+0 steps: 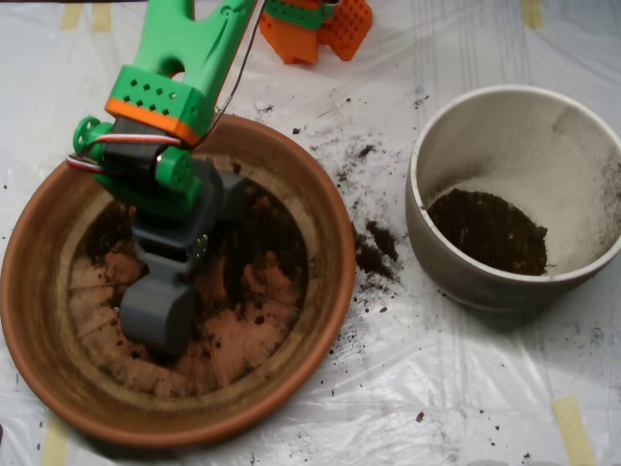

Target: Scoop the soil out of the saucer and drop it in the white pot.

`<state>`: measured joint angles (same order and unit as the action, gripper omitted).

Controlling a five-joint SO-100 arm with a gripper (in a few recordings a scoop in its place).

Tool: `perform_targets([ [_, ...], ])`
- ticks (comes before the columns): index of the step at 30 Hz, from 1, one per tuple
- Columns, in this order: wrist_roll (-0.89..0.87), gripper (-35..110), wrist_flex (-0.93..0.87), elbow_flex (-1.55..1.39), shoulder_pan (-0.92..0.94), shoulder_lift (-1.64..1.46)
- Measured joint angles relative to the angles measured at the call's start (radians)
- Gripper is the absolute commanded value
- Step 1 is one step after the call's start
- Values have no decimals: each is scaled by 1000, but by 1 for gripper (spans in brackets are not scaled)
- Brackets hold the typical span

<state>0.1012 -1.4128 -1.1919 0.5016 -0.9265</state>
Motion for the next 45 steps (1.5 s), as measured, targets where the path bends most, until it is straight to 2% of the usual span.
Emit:
perform_targets([
  [5,0,52,-6,11,0,9],
  [7,0,37,-6,12,0,9],
  [10,25,23,20,77,0,18],
  [12,32,19,21,103,3,18],
  [18,46,19,77,46,20,-37],
  [29,55,19,288,-365,2,-301],
  [37,94,13,480,-699,-67,-526],
  [45,193,4,620,-807,-46,-592],
])
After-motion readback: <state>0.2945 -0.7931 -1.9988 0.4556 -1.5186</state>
